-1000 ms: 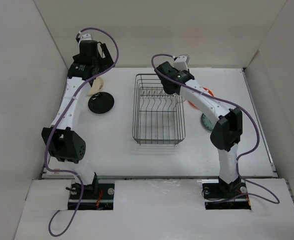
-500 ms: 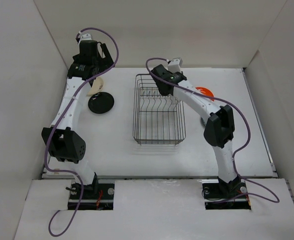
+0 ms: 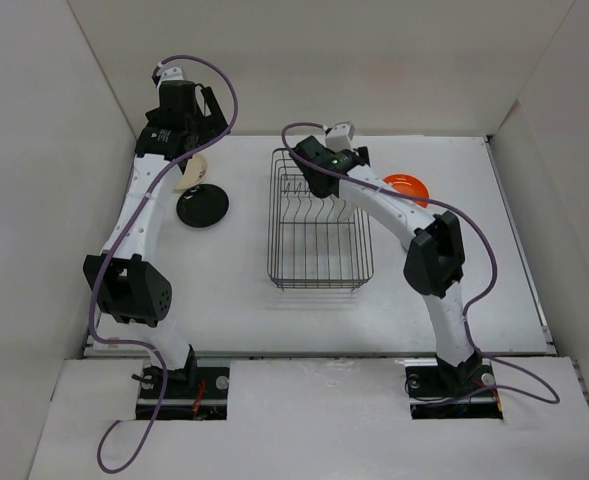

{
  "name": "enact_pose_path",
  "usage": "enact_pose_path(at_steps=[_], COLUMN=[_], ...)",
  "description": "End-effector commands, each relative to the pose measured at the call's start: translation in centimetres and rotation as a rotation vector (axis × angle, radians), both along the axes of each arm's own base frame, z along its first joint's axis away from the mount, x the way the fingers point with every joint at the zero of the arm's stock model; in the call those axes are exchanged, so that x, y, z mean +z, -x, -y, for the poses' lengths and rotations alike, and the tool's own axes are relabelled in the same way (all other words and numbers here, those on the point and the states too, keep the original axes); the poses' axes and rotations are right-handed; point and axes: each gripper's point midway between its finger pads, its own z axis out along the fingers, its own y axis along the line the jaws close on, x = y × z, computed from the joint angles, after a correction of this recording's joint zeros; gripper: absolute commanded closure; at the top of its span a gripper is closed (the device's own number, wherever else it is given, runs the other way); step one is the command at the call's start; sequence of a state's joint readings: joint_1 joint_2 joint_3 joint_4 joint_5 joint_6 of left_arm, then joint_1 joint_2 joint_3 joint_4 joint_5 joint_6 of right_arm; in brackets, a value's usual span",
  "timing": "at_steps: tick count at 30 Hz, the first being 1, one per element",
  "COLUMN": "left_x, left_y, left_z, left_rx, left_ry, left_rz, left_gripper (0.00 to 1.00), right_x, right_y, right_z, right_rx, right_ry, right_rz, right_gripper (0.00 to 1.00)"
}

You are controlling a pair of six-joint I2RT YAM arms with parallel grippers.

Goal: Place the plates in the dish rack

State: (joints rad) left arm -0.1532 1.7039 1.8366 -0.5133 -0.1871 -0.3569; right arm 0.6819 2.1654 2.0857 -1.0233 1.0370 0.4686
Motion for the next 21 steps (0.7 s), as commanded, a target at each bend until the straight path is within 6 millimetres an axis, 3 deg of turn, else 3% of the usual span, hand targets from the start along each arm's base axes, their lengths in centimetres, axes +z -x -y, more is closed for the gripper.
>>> enact_pose_path(at_steps=[1,2,3,5,7,9,10,11,12,14,17,21], left_x=[3.2,3.2,3.2,3.2,3.2,3.2,3.2,3.2,3.6,3.6,3.8,3.7], left_y=[0.6,0.6,0.6,0.6,0.6,0.6,0.6,0.6,0.8,0.9,0.8,0.8], left_z=[-0.2,-0.2,-0.2,-0.2,-0.2,-0.2,0.1,0.1,0.0,0.5,1.3,2.8], left_rx=[0.003,0.003,0.003,0.003,0.003,0.003,-0.009,-0.010,-0.010,-0.031,-0.075,-0.161], left_ry=[0.009,0.009,0.009,0.009,0.009,0.009,0.015,0.015,0.017,0.027,0.051,0.071], left_rz=[0.087,0.087,0.087,0.087,0.087,0.087,0.086,0.086,0.095,0.093,0.100,0.102], left_gripper=[0.00,0.00,0.00,0.00,0.00,0.00,0.00,0.00,0.00,0.00,0.00,0.00], right_x=[4.4,6.6,7.3,10.3,10.6,8.9,8.0,7.3,4.8,2.6,-1.0,-4.7], right_y=[0.1,0.5,0.5,-0.1,-1.8,-3.4,-4.3,-4.5,-5.0,-5.5,-6.1,-6.5], right_z=[0.0,0.6,0.6,3.5,6.7,10.0,13.6,15.3,16.9,20.2,22.4,22.0], right_rx=[-0.012,-0.009,0.020,0.038,0.128,0.136,0.119,0.101,0.076,0.044,0.047,0.145], right_ry=[-0.125,-0.181,-0.234,-0.324,-0.465,-0.555,-0.625,-0.645,-0.651,-0.709,-0.753,-0.784], right_rz=[0.107,0.144,0.142,0.215,0.219,0.200,0.188,0.189,0.149,0.127,0.075,-0.016], right_gripper=[0.24,0.24,0.23,0.21,0.21,0.21,0.21,0.21,0.21,0.21,0.22,0.22])
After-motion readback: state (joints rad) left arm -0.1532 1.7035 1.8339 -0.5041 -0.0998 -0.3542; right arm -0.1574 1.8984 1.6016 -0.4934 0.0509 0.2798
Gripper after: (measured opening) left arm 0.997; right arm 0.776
